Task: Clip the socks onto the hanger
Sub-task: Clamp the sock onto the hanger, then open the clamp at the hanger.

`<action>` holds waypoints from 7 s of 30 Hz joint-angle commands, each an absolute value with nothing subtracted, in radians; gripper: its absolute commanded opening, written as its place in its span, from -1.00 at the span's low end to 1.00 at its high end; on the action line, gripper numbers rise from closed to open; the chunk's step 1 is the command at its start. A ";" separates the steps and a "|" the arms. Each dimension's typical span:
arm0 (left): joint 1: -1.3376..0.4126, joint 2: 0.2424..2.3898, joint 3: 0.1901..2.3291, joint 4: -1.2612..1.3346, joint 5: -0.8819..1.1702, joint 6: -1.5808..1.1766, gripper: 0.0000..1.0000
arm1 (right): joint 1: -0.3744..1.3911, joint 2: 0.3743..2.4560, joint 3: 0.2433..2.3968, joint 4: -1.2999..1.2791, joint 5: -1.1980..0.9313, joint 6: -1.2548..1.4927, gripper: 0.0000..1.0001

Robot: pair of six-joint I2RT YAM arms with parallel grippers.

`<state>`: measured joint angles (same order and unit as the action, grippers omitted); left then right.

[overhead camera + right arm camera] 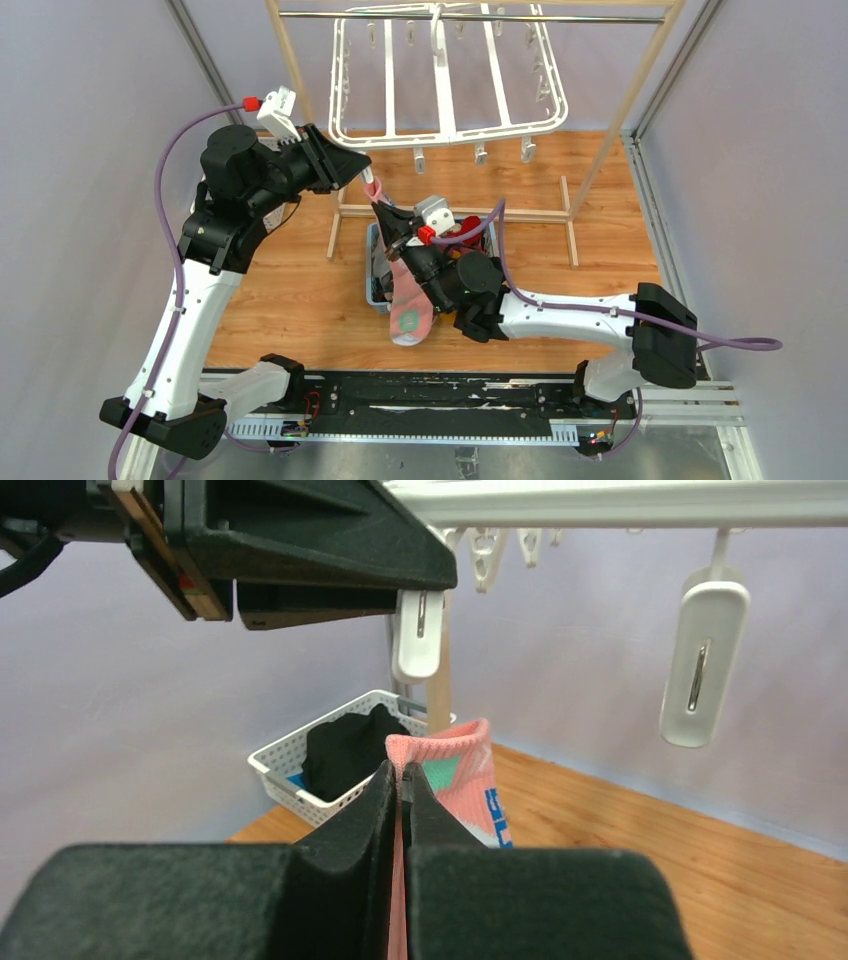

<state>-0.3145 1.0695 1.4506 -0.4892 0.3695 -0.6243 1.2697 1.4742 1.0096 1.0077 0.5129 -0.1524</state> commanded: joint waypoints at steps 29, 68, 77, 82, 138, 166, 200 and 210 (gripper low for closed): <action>-0.315 1.051 1.440 -0.500 0.319 -0.609 -1.00 | 1.327 1.528 1.106 1.198 0.569 -0.352 -1.00; -0.316 1.041 1.462 -0.518 0.319 -0.629 -1.00 | 1.316 1.552 1.103 1.159 0.550 -0.315 -1.00; -0.316 1.043 1.465 -0.519 0.324 -0.632 -1.00 | 1.292 1.580 1.135 1.160 0.532 -0.309 -1.00; -0.316 1.043 1.463 -0.521 0.321 -0.626 -1.00 | 1.276 1.583 1.151 1.162 0.515 -0.307 -1.00; -0.316 1.016 1.460 -0.542 0.255 -0.577 0.09 | 1.223 1.454 1.127 0.987 0.384 -0.161 -0.19; -0.316 0.940 1.328 -0.568 0.595 -0.476 0.04 | 0.861 1.047 0.832 0.584 0.104 0.091 -0.05; -0.316 0.903 1.340 -0.544 0.592 -0.516 -0.02 | 0.797 1.179 0.910 0.762 0.122 -0.006 -0.20; -0.316 0.906 1.349 -0.555 0.586 -0.506 -0.02 | 0.798 1.226 0.925 0.807 0.079 0.050 -0.14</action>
<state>-0.3145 0.9062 1.3224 -0.5560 0.5758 -0.5083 0.8074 1.2098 0.8944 0.7551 0.1059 0.0189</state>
